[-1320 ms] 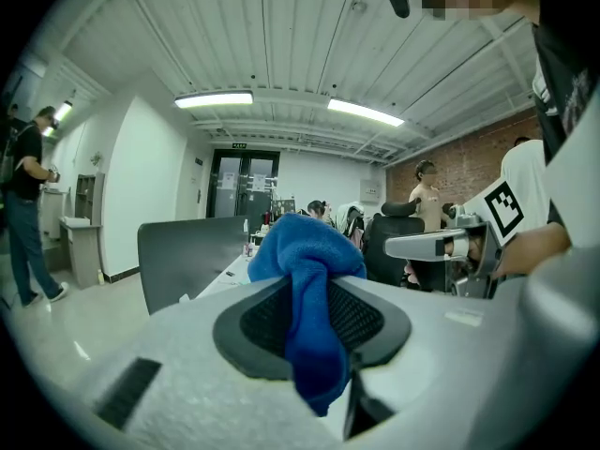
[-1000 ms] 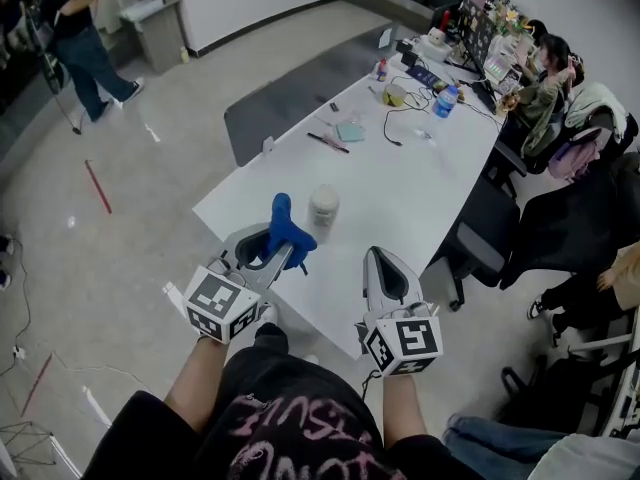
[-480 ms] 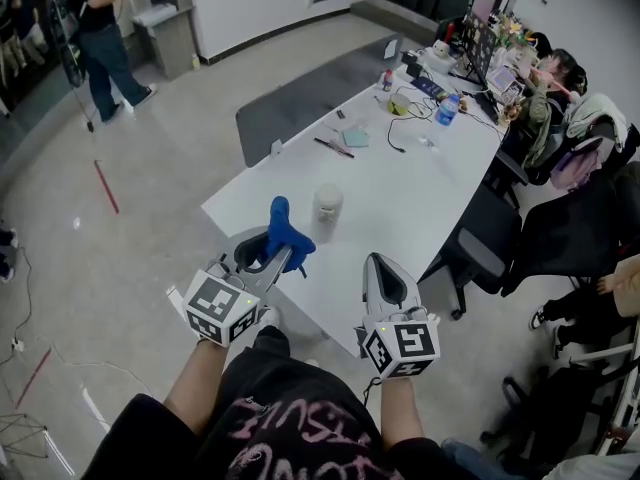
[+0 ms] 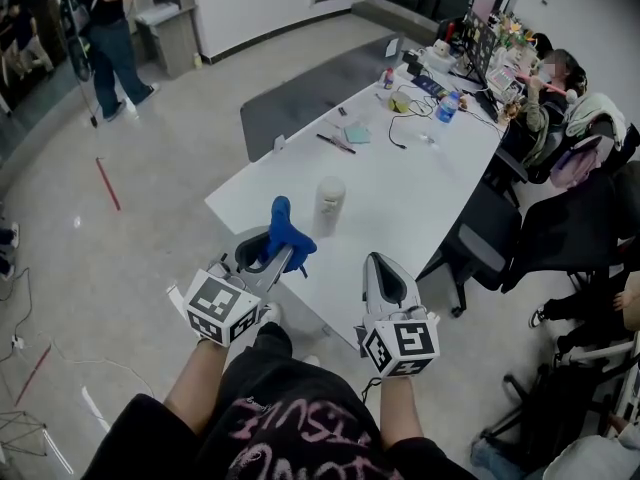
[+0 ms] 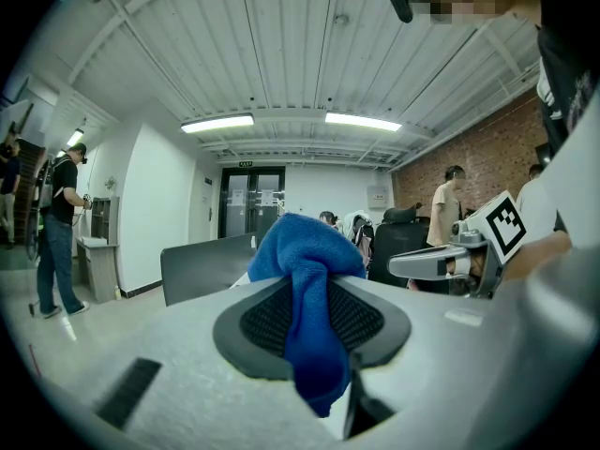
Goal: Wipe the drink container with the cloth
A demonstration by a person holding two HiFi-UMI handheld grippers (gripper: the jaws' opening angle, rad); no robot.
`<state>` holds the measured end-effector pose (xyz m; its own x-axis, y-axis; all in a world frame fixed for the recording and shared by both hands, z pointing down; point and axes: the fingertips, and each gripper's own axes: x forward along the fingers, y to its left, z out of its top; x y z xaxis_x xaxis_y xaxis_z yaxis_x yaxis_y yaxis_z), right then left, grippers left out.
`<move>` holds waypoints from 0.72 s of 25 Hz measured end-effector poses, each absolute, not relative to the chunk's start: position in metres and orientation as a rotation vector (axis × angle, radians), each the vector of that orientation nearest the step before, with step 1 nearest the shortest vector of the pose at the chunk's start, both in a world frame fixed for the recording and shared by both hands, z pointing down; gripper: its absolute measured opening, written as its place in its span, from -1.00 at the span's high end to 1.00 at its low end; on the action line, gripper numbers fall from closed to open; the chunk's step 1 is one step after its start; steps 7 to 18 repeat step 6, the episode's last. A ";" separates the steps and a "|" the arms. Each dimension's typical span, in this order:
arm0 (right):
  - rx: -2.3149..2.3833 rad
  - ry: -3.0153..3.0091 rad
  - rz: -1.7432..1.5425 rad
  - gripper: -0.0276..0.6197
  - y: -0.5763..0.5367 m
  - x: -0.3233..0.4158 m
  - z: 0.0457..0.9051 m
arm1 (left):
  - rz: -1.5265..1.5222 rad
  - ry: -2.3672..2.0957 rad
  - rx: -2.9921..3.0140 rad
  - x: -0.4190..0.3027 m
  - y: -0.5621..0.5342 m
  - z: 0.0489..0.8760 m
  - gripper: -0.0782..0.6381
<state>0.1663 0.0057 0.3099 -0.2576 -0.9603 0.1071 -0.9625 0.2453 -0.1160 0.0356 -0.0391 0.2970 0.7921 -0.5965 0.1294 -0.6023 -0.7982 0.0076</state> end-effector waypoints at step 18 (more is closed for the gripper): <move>1.909 -2.457 0.252 0.92 0.015 0.163 0.313 | 0.183 -0.972 2.934 0.033 -0.031 0.297 0.51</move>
